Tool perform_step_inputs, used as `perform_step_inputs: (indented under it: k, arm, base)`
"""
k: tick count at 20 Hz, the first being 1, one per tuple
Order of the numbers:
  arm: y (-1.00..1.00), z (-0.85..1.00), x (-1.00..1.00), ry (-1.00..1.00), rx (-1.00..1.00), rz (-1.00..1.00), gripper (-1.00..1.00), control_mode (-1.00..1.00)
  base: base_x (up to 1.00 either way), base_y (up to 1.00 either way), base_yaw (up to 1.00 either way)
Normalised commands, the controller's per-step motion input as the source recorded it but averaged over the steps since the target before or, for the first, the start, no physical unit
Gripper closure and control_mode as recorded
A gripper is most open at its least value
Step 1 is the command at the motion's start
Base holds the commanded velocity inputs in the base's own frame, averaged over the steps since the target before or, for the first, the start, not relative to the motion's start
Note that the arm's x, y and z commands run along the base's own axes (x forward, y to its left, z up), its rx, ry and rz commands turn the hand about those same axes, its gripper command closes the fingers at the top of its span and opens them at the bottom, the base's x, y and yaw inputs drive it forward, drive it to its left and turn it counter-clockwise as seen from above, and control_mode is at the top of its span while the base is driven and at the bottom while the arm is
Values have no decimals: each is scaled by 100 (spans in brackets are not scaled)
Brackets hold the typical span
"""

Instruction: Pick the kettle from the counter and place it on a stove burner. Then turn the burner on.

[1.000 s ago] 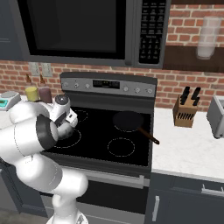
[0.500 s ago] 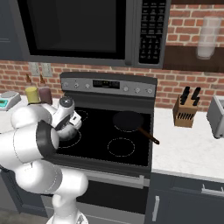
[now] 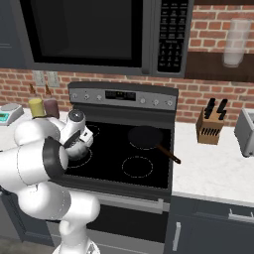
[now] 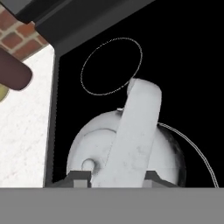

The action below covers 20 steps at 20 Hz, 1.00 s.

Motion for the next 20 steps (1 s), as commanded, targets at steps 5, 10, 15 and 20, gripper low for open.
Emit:
perform_step_inputs:
  k: [5,10,15,20]
  arm:
    - [0,2,0,0,0,0,-100,-100]
    - [-1,22,-1,0,0,0,-100,-100]
    - [0,58,-5,-7,0,1,-100,-100]
    - [19,81,-2,-20,-8,1,-100,-100]
  base:
    - [0,0,0]
    - [0,0,0]
    - [0,0,0]
    - [0,0,0]
